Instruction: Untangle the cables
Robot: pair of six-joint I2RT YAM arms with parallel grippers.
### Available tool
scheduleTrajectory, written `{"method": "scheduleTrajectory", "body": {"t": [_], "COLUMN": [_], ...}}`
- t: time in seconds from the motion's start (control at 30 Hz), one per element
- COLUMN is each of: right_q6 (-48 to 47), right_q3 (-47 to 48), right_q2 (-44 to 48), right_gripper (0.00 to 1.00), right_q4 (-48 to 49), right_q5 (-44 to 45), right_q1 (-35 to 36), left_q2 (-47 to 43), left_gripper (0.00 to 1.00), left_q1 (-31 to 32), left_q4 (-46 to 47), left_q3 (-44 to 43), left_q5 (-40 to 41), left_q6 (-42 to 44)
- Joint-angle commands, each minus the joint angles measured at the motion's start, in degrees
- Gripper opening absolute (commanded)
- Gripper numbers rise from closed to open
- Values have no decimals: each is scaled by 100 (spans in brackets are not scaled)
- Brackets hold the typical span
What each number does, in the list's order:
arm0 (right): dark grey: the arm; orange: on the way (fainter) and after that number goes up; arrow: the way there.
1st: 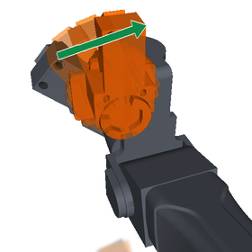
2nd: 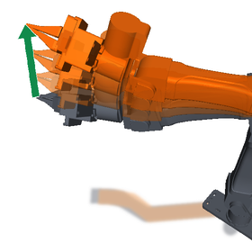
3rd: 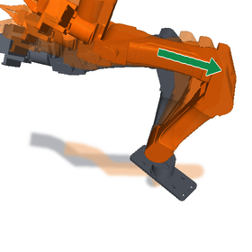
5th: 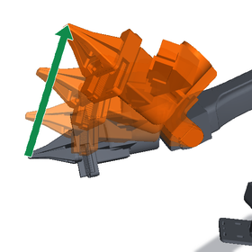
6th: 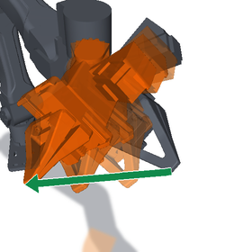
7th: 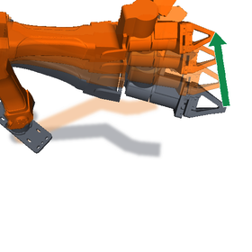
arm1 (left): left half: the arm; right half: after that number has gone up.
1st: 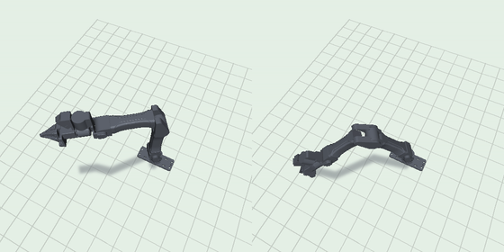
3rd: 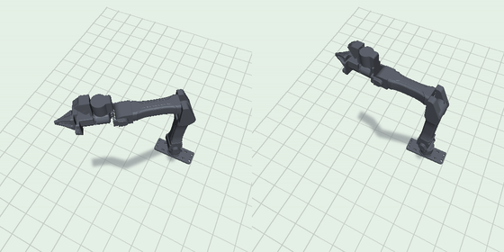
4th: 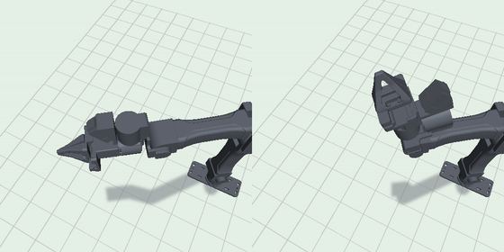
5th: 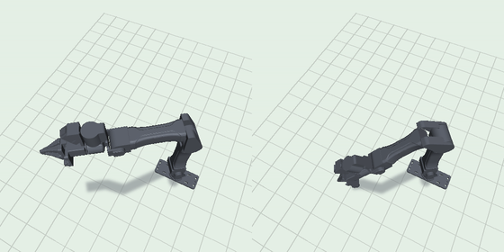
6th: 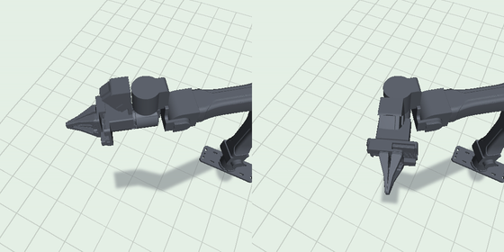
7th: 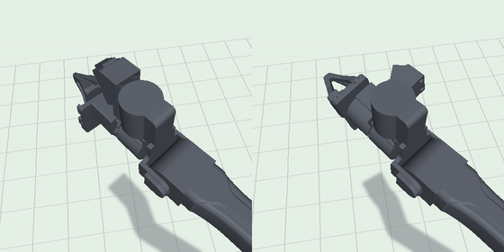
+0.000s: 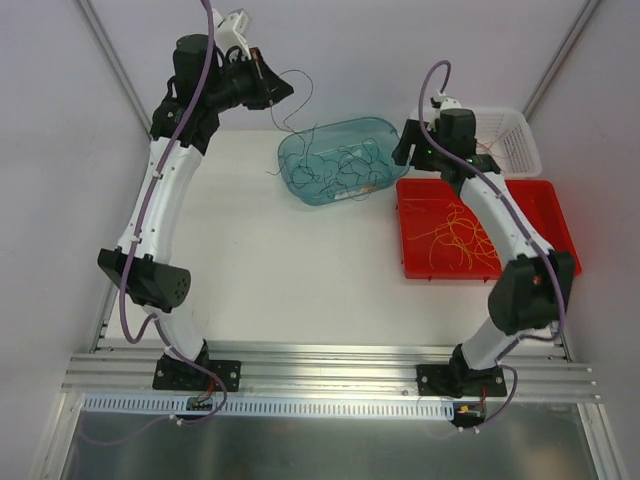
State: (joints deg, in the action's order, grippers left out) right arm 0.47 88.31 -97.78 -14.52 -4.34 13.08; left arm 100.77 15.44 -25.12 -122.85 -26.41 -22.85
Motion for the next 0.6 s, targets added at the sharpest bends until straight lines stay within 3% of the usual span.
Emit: {"method": "scheduleTrajectory", "body": {"t": [0.0, 0.13, 0.27, 0.57], "right_q6": [-100, 233, 620, 568], "right_q3": [-522, -1595, -2572, -3539], "right_q2": [1540, 3242, 4473, 6181], "right_gripper": [76, 77, 77, 76], "right_q4": [-542, -710, -666, -1815], "right_q5": [-67, -41, -154, -480], "right_q1": [-16, -16, -7, -7], "left_q2": [476, 1023, 1260, 2279], "left_gripper": [0, 0, 0, 0], "left_q1": [90, 134, 205, 407], "left_q4": [315, 543, 1351, 2758], "left_q3": [-966, -1540, -1252, -653], "left_q5": [-30, 75, 198, 163], "left_q6": [123, 27, -88, -140]}}
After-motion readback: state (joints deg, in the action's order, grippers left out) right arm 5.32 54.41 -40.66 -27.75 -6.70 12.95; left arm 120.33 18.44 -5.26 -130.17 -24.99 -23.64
